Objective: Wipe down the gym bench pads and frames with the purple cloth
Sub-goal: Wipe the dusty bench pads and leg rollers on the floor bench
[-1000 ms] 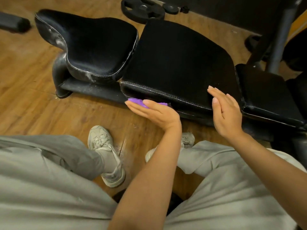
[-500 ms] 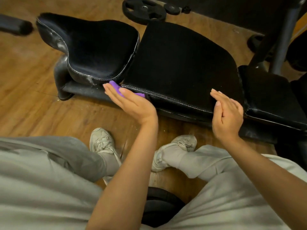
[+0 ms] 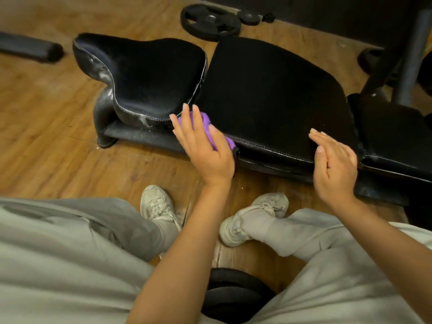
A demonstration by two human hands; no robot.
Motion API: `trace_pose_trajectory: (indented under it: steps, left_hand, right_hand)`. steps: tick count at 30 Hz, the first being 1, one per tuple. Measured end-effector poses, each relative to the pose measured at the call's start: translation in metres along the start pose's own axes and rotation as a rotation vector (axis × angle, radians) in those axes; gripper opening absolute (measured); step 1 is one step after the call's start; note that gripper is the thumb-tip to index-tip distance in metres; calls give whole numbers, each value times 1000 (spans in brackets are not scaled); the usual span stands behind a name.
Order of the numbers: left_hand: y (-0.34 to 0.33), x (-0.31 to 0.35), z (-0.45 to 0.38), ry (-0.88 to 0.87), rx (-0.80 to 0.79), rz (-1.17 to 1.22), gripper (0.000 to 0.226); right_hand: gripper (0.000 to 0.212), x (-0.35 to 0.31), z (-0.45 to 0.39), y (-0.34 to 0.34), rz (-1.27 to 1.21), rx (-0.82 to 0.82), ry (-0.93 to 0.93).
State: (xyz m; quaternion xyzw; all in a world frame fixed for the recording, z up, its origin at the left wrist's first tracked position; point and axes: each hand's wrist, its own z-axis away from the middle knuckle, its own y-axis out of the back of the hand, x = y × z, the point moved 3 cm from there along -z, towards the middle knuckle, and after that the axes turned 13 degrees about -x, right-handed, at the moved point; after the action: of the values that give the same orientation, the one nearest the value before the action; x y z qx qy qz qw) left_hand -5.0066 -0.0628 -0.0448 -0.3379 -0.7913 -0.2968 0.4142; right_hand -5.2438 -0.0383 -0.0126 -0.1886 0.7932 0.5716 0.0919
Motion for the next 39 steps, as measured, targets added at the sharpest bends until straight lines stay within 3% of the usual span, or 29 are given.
trace_pose_trajectory:
  steps: [5, 10, 12, 14, 17, 25, 29, 34, 37, 39]
  left_hand:
    - [11, -4, -3, -148, -105, -79, 34]
    - [-8, 22, 11, -813, -286, -367, 30]
    - [-8, 18, 5, -923, -292, -414, 31]
    - [3, 5, -6, -790, -226, -393, 32]
    - [17, -12, -16, -414, -118, -288, 37]
    - [21, -10, -22, 49, -29, 257, 41]
    - [40, -16, -29, -94, -176, 193, 37]
    - [83, -30, -57, -245, -1, 72, 39]
    - [95, -55, -68, -176, 134, -36, 40]
    - [84, -71, -74, -47, 99, -118, 45]
  right_hand:
    - [41, -2, 1, 2, 5, -65, -25]
    - [42, -9, -1, 4, -8, -117, -42]
    - [42, -9, -3, 6, -10, -141, -49]
    - [43, -9, -3, 7, -17, -167, -52]
    - [44, -12, -3, 9, -24, -198, -62]
    - [38, -40, -18, 15, -33, -345, -88]
    - [36, -73, -34, 5, -61, -383, 17]
    - [33, -139, -68, -21, -97, -451, 174]
    - [33, -183, -93, -47, -109, -547, 283]
    - [34, -207, -112, -67, -93, -599, 351]
